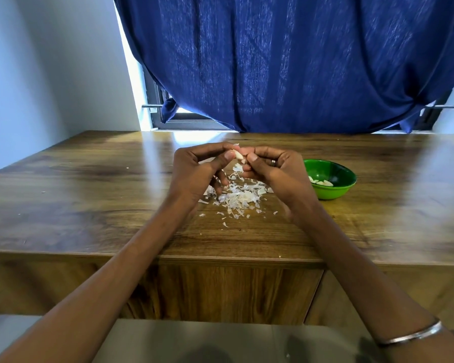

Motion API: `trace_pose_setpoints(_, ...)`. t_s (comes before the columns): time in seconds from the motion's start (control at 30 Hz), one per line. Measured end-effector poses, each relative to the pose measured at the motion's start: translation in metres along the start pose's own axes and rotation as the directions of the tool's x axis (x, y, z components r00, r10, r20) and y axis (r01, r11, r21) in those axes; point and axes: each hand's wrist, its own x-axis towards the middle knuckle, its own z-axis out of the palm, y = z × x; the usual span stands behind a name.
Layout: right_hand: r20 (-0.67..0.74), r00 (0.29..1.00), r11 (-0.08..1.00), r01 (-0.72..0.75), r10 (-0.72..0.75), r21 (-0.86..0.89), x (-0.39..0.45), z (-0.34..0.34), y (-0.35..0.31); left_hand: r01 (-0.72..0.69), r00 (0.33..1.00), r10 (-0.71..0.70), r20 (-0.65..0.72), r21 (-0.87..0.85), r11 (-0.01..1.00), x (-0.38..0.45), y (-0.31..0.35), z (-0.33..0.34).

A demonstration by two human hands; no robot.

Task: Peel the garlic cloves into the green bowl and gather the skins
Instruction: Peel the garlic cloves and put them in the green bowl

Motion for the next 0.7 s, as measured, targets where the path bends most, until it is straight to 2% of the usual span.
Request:
trace_pose_setpoints(0.27,-0.002,0.996,0.966,0.089,-0.093,-0.241,-0.0003,0.0009,0.0046,-0.021,1.000,0.021,-0.005,0.085,0.996,-0.0014,0.0021,0.0019)
trace_pose_setpoints(0.43,-0.005,0.993,0.958,0.115,-0.121,-0.264,0.0001,0.0025,0.0051,-0.037,0.999,0.041,-0.019,0.142,0.989,-0.0026,0.0004,0.0054)
trace_pose_setpoints(0.7,0.038,0.985,0.891,0.169,-0.169,-0.421,0.0001,0.0059,0.0092,0.072,0.997,-0.072,-0.009,0.077,0.994,-0.0004,-0.0023,0.0043)
